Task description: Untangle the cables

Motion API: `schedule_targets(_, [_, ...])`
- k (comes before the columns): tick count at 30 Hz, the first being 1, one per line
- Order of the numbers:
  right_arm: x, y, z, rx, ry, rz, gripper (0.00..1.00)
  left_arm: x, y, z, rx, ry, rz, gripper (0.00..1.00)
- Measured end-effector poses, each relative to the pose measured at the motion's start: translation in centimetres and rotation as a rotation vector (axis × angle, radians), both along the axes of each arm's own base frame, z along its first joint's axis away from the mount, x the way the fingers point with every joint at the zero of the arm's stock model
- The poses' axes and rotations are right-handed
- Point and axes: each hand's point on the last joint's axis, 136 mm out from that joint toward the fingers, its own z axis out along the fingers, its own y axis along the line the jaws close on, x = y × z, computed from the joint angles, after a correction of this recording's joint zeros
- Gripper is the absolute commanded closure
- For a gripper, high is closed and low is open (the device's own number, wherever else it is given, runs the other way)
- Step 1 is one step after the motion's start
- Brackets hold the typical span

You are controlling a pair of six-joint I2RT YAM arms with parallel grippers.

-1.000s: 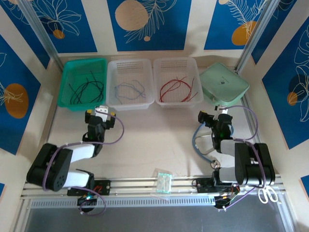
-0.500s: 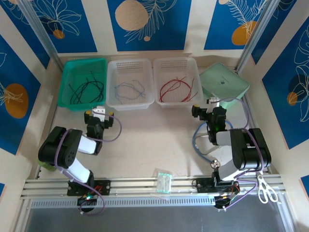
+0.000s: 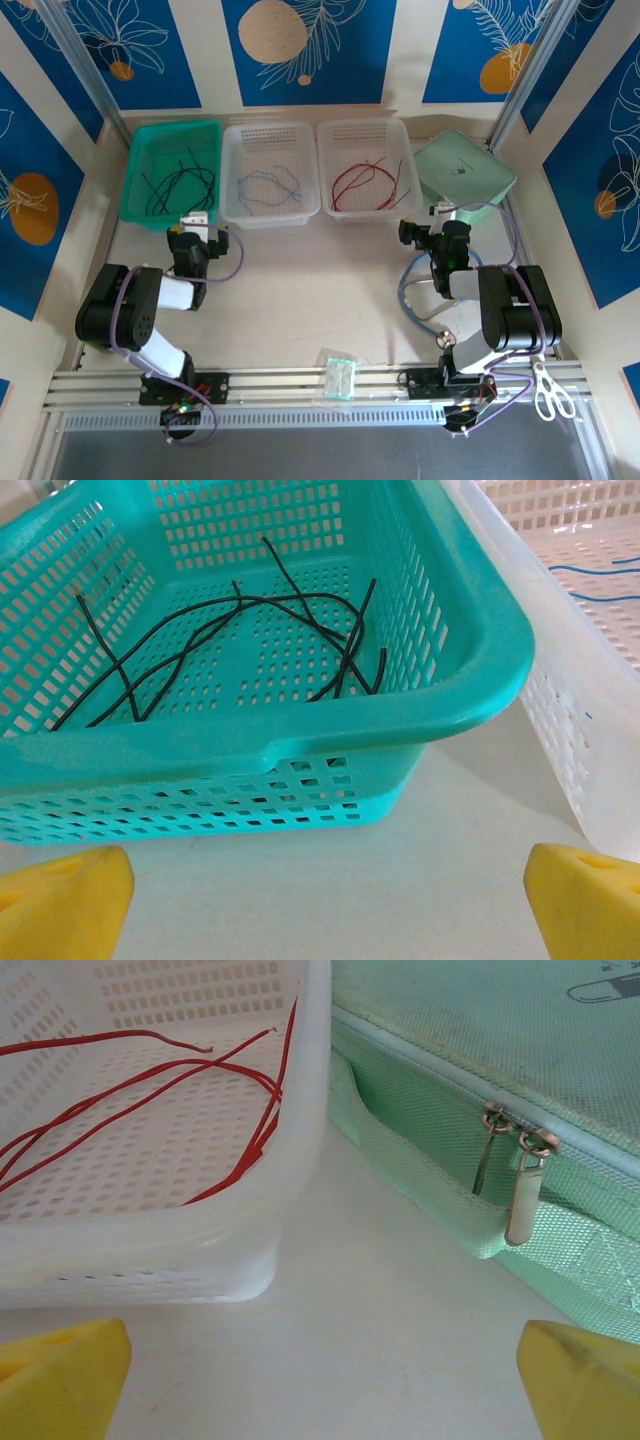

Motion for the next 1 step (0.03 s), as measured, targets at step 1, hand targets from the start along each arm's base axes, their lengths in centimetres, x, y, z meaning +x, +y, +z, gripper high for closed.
schedule_targets(1, [0.00,0.03,0.00,0.001,0.000,0.002,0.01,-0.02,0.00,-0.07,0.000,0.003,0.000,0.01])
